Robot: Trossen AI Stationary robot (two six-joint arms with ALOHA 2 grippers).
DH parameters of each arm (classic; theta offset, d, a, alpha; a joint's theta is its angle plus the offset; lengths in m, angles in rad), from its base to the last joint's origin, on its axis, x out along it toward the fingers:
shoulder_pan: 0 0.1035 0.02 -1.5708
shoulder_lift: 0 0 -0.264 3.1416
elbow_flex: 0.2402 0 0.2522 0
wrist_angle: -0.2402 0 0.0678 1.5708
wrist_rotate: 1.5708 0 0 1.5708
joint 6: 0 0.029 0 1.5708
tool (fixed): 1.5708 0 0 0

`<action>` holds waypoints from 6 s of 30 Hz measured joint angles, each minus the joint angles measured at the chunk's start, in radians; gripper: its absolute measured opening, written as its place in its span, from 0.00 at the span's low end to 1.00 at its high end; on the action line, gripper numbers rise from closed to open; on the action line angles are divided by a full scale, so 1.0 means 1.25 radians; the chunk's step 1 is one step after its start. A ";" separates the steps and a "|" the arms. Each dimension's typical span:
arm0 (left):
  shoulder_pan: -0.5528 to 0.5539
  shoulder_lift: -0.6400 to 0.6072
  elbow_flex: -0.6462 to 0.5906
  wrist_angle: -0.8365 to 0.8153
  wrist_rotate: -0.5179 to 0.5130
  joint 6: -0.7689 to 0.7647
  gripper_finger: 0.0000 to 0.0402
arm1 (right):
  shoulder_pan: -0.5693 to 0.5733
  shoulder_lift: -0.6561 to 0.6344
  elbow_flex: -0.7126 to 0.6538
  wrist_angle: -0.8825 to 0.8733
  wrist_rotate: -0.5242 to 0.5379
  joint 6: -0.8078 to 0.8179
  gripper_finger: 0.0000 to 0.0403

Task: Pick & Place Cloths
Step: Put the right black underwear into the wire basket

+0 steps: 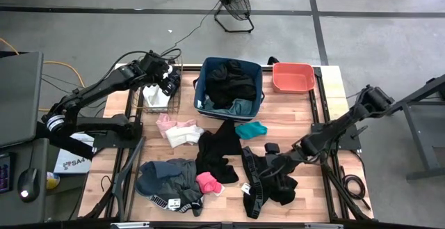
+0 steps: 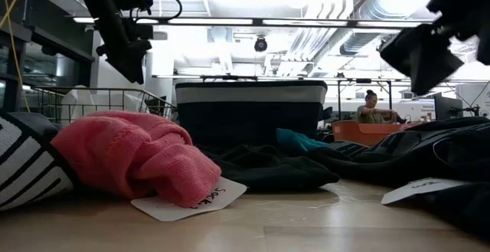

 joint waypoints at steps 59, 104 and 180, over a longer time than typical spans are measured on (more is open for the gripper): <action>0.000 0.000 0.001 0.140 0.351 -0.007 0.50 | -0.053 -0.174 -0.011 0.066 0.261 -0.088 0.04; -0.341 0.081 -0.001 0.695 0.418 0.093 0.62 | -0.490 -0.210 0.148 0.513 0.366 -0.514 0.04; -0.350 0.261 -0.001 1.038 0.373 0.025 0.03 | -0.524 -0.001 0.287 0.450 0.234 -0.450 0.44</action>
